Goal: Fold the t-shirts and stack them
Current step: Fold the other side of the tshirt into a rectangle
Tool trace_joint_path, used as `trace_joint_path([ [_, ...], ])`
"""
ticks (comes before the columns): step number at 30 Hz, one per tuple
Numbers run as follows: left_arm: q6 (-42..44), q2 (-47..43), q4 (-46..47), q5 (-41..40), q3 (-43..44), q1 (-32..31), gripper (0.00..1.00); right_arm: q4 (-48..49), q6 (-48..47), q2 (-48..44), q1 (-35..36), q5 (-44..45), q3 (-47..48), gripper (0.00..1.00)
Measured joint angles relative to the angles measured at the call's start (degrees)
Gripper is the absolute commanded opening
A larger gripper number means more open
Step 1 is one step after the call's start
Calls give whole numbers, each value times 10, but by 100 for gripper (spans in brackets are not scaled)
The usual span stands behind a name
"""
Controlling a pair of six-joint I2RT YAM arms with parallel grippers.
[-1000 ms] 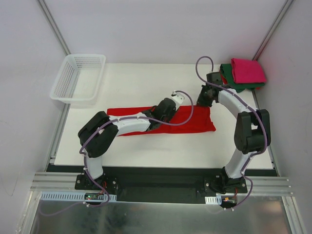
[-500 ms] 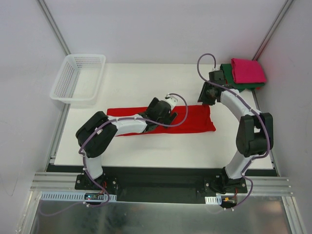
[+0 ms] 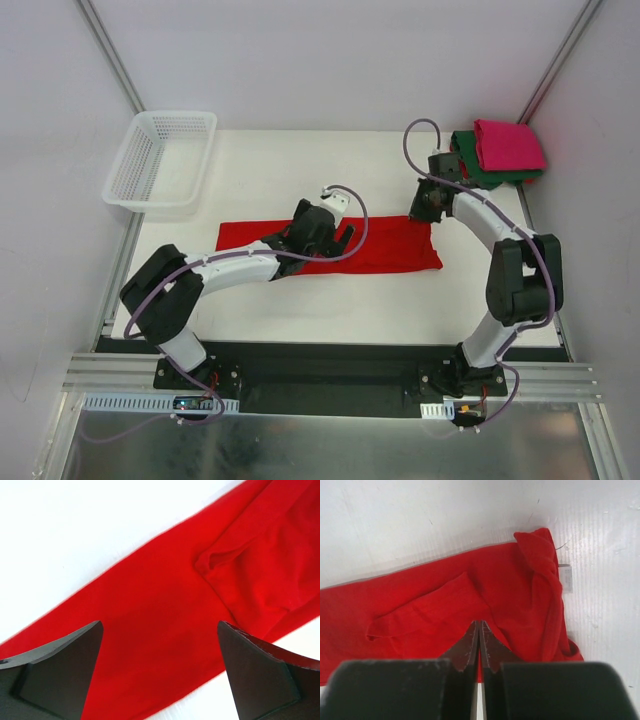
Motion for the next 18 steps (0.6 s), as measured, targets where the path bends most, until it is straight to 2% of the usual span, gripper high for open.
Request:
trace_joint_path([
  [7,-44,-44,-13,5,-50,0,98,9,2,58,16,-19,-1,1],
  [18,-60,-64,-12,5,-64,0,99,16,2,103,63,-30,7,1],
])
